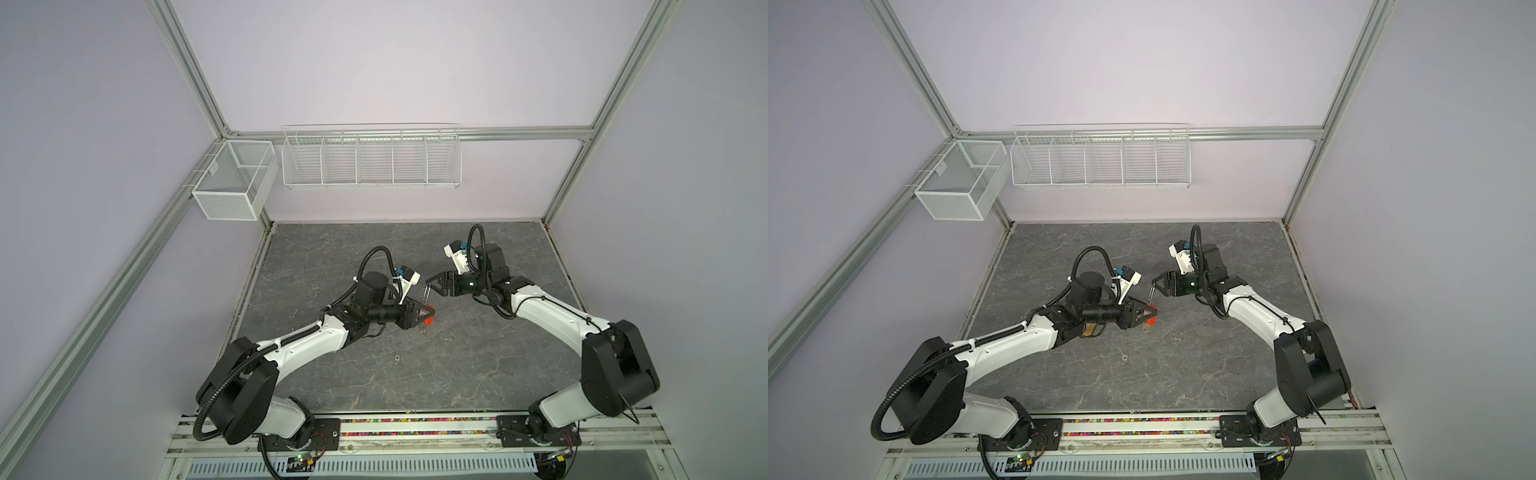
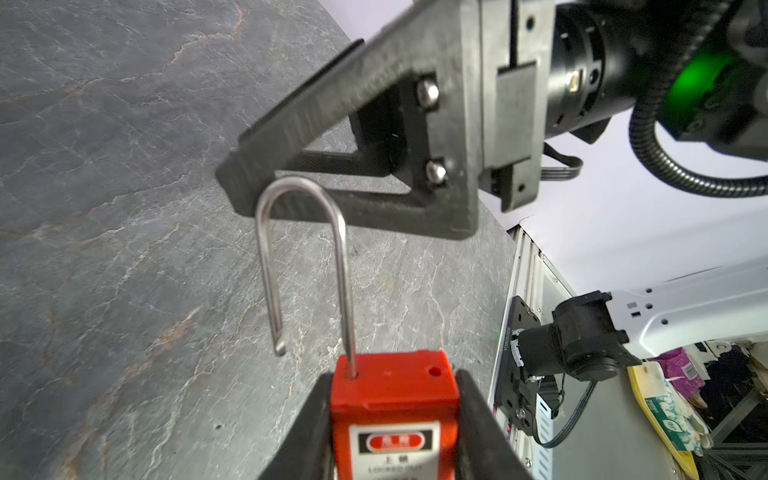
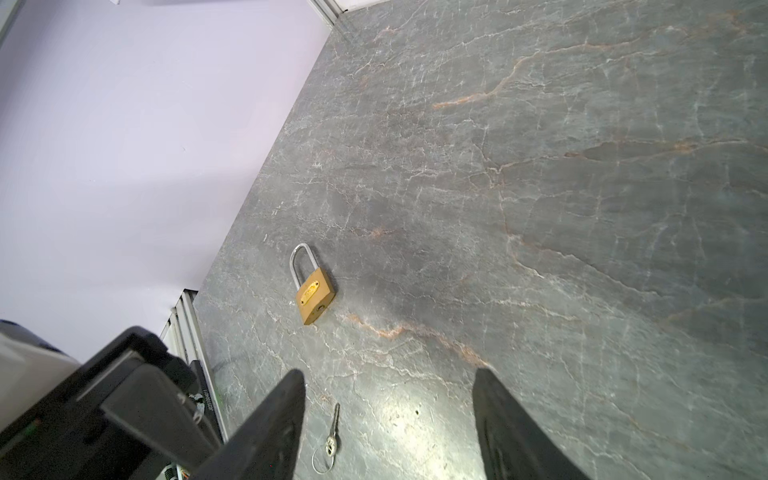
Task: Unlock with the key
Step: 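Lower the opened red padlock onto the table with the left gripper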
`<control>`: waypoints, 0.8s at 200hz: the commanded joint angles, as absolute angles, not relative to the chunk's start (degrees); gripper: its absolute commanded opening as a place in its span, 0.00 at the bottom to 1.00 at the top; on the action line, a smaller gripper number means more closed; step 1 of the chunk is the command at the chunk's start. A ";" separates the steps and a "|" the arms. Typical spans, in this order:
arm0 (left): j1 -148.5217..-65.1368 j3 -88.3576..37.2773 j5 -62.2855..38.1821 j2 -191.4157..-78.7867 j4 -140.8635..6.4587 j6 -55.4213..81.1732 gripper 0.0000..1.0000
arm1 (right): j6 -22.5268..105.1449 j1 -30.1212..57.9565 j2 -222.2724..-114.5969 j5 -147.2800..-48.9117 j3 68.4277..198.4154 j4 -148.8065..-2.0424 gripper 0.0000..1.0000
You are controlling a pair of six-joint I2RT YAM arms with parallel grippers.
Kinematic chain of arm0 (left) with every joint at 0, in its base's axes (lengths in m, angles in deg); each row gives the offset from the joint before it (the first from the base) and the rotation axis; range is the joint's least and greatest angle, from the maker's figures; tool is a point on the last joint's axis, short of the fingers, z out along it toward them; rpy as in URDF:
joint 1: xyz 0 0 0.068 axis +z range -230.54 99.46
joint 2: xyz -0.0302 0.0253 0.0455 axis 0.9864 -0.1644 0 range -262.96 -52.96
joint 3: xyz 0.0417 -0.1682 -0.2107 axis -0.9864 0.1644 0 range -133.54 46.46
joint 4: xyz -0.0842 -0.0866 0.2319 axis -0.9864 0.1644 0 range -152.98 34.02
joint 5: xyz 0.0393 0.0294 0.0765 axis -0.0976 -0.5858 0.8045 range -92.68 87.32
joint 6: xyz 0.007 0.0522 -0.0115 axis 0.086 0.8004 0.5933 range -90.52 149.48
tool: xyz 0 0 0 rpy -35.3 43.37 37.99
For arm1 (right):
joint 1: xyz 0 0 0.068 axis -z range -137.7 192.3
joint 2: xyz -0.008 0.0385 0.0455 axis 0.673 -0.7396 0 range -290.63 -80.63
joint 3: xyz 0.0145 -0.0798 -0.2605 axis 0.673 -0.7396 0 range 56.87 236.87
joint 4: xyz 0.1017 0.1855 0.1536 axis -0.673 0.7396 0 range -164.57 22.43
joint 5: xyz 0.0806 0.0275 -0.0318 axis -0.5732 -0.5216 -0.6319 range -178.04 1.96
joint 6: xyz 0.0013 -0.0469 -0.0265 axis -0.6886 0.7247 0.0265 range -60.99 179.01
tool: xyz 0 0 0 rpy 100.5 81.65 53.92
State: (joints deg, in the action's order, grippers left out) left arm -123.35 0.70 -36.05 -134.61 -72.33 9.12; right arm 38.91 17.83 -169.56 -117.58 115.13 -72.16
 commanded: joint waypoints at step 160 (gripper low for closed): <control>-109.63 -14.72 4.24 -147.37 -47.44 5.17 0.00 | 42.40 18.93 -154.98 -107.68 104.71 -60.16 0.97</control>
